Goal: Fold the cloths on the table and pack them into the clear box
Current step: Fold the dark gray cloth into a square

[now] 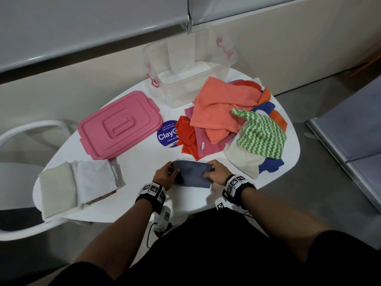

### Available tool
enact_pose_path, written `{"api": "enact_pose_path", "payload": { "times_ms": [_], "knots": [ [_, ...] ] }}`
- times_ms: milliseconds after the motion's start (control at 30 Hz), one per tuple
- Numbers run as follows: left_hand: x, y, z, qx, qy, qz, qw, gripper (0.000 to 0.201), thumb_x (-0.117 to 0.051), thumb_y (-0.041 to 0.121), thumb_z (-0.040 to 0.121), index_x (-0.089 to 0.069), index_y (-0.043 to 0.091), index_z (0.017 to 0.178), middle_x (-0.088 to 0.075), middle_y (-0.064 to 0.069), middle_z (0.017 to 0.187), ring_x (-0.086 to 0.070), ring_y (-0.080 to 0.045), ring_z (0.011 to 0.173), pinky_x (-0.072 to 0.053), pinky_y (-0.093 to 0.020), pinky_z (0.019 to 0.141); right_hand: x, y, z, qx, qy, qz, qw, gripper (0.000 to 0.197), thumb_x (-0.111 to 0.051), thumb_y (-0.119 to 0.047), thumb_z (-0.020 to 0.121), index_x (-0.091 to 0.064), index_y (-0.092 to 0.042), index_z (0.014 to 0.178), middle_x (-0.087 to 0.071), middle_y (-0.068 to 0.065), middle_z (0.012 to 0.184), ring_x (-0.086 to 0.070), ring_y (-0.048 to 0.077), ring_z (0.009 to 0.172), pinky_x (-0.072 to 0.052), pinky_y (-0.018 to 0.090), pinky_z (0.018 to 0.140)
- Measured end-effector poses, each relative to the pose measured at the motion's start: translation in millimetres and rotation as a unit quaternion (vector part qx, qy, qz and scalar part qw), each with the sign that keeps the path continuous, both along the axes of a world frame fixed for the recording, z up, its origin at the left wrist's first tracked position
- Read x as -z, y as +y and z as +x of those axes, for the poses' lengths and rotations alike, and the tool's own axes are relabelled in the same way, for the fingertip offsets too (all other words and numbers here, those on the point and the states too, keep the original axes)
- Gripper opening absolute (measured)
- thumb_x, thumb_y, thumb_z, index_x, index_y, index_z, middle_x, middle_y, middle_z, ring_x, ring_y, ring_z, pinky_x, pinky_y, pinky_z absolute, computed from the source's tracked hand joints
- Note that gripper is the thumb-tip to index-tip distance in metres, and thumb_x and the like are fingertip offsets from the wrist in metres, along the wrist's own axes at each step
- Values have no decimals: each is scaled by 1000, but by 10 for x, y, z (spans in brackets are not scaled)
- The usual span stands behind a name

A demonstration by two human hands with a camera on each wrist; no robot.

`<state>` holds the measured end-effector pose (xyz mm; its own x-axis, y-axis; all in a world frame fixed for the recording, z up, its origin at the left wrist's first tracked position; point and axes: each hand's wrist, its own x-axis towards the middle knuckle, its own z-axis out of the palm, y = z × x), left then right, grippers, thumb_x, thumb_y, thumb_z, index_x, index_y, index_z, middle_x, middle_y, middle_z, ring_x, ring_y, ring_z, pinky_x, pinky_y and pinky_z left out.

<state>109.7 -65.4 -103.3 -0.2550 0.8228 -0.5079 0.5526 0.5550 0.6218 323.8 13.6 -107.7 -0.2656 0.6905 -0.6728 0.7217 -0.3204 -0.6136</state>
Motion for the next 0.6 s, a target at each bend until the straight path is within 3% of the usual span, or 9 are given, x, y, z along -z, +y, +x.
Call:
{"api": "enact_pose_path", "payload": {
  "times_ms": [100,267,367,467,533,600],
  "knots": [
    [50,24,110,-7,22,13,1000,25,-54,33,98,-58,13,111,-69,-10,96,-63,-32,89,-43,-29,73,42,21,67,-14,-5,0,1000,58,-83,-24,60,-49,-21,106,-65,5,104,-62,26,99,-51,39,89],
    [122,90,213,-3,73,-5,997,25,-50,34,99,-51,11,111,-68,-19,100,-63,-40,92,-45,-35,72,-14,87,162,-34,-41,15,998,56,-80,-16,76,-47,-15,121,-59,0,101,-56,19,96,-42,25,79],
    [151,103,254,-14,95,5,995,25,-50,33,98,-47,11,109,-68,-21,98,-63,-44,90,-49,-43,75,-21,113,149,-42,-43,26,998,56,-79,-16,76,-47,-15,121,-61,3,103,-60,23,97,-49,29,80],
    [154,68,299,-26,134,-1,991,25,-49,34,98,-47,11,108,-66,-18,102,-62,-42,92,-47,-44,78,-16,135,133,-31,-27,13,999,46,-77,-11,77,-45,-16,110,-62,9,99,-67,30,83,-60,44,72],
    [162,24,341,-53,165,-15,985,33,-49,39,98,-48,9,110,-60,-16,111,-59,-40,99,-45,-45,81,-5,155,136,-11,-19,-2,1000,42,-74,-6,80,-42,-15,105,-60,13,99,-66,32,69,-60,46,60],
    [143,-4,371,-107,172,-29,979,46,-52,50,94,-50,7,111,-54,-17,114,-55,-40,104,-45,-46,83,-5,179,153,-28,-53,23,998,47,-78,-15,78,-40,-14,106,-61,11,99,-66,31,74,-59,45,64]
  ]
}}
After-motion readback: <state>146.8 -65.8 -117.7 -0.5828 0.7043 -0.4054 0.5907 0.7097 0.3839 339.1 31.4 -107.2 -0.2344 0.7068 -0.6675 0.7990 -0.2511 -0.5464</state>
